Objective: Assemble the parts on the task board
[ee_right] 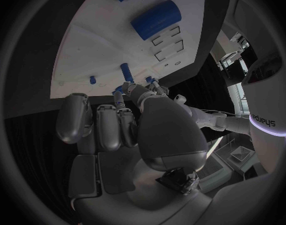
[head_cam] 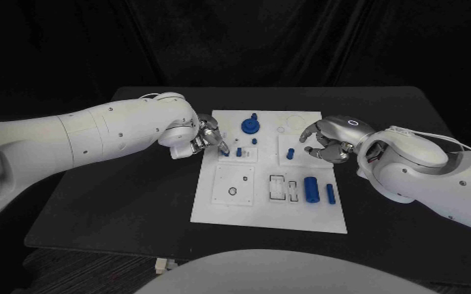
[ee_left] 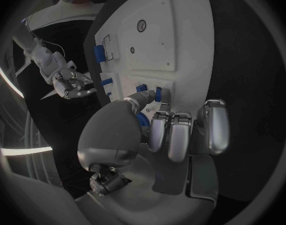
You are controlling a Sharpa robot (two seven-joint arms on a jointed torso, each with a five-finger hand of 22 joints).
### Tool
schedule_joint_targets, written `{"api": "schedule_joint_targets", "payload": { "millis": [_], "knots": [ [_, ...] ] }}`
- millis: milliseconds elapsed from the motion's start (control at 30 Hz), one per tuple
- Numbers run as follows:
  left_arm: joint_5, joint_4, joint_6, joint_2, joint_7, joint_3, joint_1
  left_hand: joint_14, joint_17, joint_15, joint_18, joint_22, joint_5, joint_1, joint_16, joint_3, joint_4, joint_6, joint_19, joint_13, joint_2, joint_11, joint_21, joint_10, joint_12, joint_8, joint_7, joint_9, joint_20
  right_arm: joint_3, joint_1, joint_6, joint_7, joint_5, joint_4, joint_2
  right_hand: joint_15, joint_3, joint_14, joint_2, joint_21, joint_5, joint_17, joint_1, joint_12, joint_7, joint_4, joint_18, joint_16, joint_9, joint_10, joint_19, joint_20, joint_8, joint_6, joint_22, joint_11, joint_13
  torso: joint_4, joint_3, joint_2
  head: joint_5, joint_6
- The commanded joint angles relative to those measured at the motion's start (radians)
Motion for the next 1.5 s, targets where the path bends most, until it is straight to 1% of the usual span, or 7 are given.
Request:
{"api": "schedule_joint_targets", "payload": {
  "millis": [33,1067,1233,1367,1400,1433,1500],
  "knots": [
    [0.004,0.004,0.019,-0.001,0.005,-0.003,-0.007,0.104,0.263,-0.006,-0.004,0.187,0.005,0.000,0.003,0.038,-0.031,0.001,-0.002,0.183,0.008,-0.006,-0.003,0.009,-0.004,0.005,-0.008,0.001,0.000,0.001,-0.002,0.008,-0.014,-0.002,0.000,0.000,0.008,0.001,0.034,0.010,-0.002,0.004,-0.001,0.000,-0.004,0.002,0.005,0.010,-0.005,0.000,-0.006,-0.007,0.000,-0.006,0.007,0.143,0.003,0.028,0.0002,0.0001,0.000,0.000,0.000],
    [0.004,0.003,0.047,0.000,-0.013,-0.003,-0.007,0.104,0.263,-0.005,-0.003,0.186,0.006,-0.005,0.003,0.041,-0.029,0.009,-0.005,0.180,0.010,-0.006,-0.006,0.005,-0.007,0.007,-0.008,0.002,0.000,0.001,-0.005,0.012,-0.017,-0.002,0.001,0.000,0.008,0.001,0.034,0.010,-0.004,0.004,-0.002,0.000,-0.005,0.002,0.005,0.010,-0.006,0.000,-0.007,-0.008,0.000,-0.007,0.007,0.142,0.003,0.026,0.0000,0.0004,0.000,-0.002,0.000],
    [0.004,0.000,0.046,0.003,-0.012,-0.003,-0.007,0.104,0.263,-0.004,-0.003,0.186,-0.049,-0.026,0.003,0.031,-0.016,0.011,-0.007,0.180,0.014,-0.005,-0.008,0.006,-0.006,-0.009,-0.008,-0.014,0.001,0.001,-0.005,0.012,-0.017,-0.002,0.001,0.000,0.008,0.001,0.034,0.010,-0.004,0.004,-0.002,0.000,-0.005,0.002,0.005,0.010,-0.006,0.000,-0.007,-0.008,0.000,-0.007,0.007,0.142,0.003,0.026,0.0000,0.0004,0.000,-0.003,0.000],
    [0.004,-0.003,0.045,0.005,-0.011,-0.003,-0.007,0.104,0.263,-0.004,-0.003,0.186,-0.146,-0.043,0.003,0.008,0.005,0.011,-0.007,0.180,0.022,-0.004,-0.009,0.005,-0.006,-0.035,-0.009,-0.043,0.003,0.001,-0.005,0.012,-0.017,-0.002,0.001,0.000,0.008,0.001,0.033,0.010,-0.006,0.004,-0.004,0.000,-0.006,0.002,0.006,0.010,-0.008,0.000,-0.008,-0.008,0.000,-0.007,0.007,0.142,0.003,0.025,-0.0001,0.0003,0.000,-0.003,0.000],
    [0.004,-0.003,0.044,0.005,-0.010,-0.003,-0.007,0.104,0.263,-0.001,-0.003,0.185,-0.171,-0.057,0.003,-0.012,0.022,0.017,-0.008,0.180,0.021,-0.002,-0.011,0.004,-0.006,-0.046,-0.006,-0.059,0.003,0.001,-0.005,0.012,-0.017,-0.002,0.001,0.000,0.008,0.001,0.033,0.010,-0.006,0.004,-0.004,0.000,-0.006,0.002,0.006,0.010,-0.008,0.000,-0.008,-0.008,0.000,-0.007,0.007,0.142,0.003,0.025,-0.0001,0.0003,0.000,-0.003,0.000],
    [0.004,-0.004,0.043,0.006,-0.010,-0.003,-0.007,0.104,0.263,-0.003,-0.002,0.185,-0.179,-0.060,0.003,-0.024,0.029,0.022,-0.009,0.180,0.023,-0.001,-0.012,0.004,-0.005,-0.051,-0.006,-0.067,0.004,0.001,-0.005,0.012,-0.017,-0.002,0.001,0.000,0.008,0.001,0.033,0.010,-0.006,0.004,-0.004,0.000,-0.006,0.002,0.006,0.010,-0.008,0.000,-0.008,-0.008,0.000,-0.007,0.007,0.142,0.003,0.025,0.0000,0.0004,0.000,-0.004,0.000],
    [0.004,-0.005,0.042,0.007,-0.010,-0.003,-0.007,0.104,0.263,0.001,-0.003,0.185,-0.244,-0.077,0.003,-0.067,0.062,0.026,-0.009,0.180,0.026,0.001,-0.013,0.003,-0.005,-0.075,-0.004,-0.099,0.007,0.001,-0.006,0.012,-0.017,-0.002,0.001,0.000,0.008,0.001,0.033,0.010,-0.006,0.004,-0.004,0.000,-0.006,0.002,0.006,0.010,-0.008,0.000,-0.008,-0.008,0.000,-0.007,0.007,0.142,0.003,0.025,0.0000,0.0004,0.000,-0.004,0.000]
  ]
}}
